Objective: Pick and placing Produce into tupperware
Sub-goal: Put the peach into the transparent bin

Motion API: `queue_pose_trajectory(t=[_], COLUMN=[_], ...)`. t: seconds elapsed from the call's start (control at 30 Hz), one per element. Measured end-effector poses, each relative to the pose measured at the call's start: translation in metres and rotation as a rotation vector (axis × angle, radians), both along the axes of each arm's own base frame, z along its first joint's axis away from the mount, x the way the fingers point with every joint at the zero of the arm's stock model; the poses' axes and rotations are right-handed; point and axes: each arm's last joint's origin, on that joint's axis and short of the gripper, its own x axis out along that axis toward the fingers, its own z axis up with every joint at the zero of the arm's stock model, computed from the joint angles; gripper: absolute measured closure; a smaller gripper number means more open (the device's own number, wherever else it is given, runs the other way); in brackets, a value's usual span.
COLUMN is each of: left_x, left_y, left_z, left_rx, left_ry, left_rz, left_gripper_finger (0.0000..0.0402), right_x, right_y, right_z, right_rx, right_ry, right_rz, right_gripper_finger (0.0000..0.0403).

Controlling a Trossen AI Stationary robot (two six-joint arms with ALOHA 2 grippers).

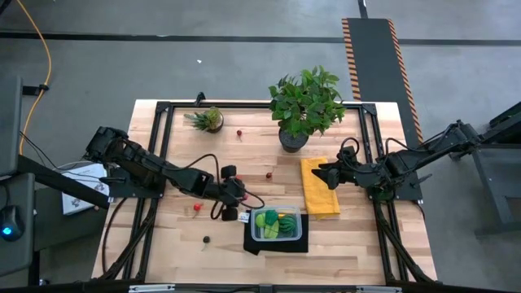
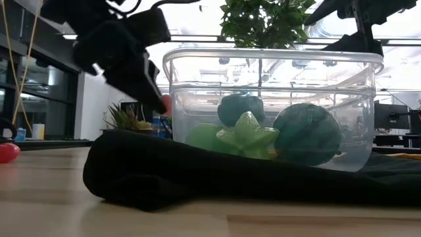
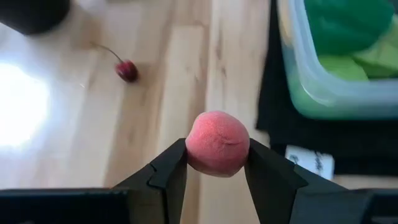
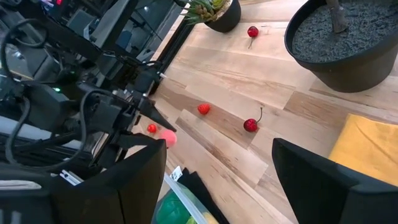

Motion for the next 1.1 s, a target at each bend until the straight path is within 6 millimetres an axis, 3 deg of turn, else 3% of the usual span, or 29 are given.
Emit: queue_pose_trajectory(t=[0.63, 1.1], left_x=[0.034, 0.036], left_y=[-0.003, -0.012], left_z=[0.065, 0.070], left_rx=[0.048, -0.159], left_ry=[-0.150, -0.149], left_rz=[-0.120, -0.316], left_gripper_finger=[0.0264, 0.0264], right_x=[0.000, 0.000], right_y=[0.000, 0.000], right_z=[0.000, 0.000], right_rx=[-0.007, -0.013], right_ry=[0.004, 0.006], right_rz=[0.007, 0.010], right_gripper_finger=[0.0121, 0.0121])
